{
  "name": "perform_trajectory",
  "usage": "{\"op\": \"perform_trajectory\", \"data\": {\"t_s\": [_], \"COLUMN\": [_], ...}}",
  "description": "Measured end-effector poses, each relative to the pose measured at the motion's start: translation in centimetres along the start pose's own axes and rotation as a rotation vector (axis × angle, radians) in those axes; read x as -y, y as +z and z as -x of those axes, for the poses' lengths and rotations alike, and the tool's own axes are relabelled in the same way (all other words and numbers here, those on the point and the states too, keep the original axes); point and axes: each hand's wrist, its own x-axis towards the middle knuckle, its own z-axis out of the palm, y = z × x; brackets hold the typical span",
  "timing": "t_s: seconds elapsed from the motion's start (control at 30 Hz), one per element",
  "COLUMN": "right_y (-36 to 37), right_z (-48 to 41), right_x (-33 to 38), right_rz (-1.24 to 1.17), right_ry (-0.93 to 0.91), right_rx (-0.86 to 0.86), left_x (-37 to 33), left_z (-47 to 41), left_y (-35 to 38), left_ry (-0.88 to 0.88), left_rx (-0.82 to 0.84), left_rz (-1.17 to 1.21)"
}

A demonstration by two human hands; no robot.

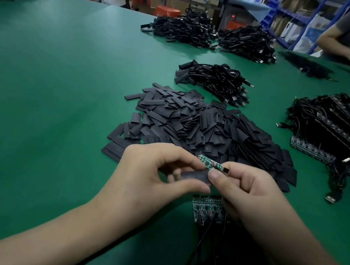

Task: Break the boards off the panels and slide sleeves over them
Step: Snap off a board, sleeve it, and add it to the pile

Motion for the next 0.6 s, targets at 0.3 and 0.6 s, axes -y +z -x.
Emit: {"op": "perform_trajectory", "data": {"t_s": [0.3, 0.6], "right_y": [-1.0, -1.8], "right_z": [-0.4, -0.4], "right_x": [-0.3, -0.3], "right_rz": [0.128, 0.024], "right_ry": [-0.093, -0.057], "right_rx": [-0.132, -0.017], "left_x": [0.0, 0.0], "left_z": [-0.4, -0.5], "left_y": [-0.7, -0.9], "left_ry": [0.038, -0.030], "left_rx": [-0.124, -0.152], "left_rz": [-0.111, -0.025]}}
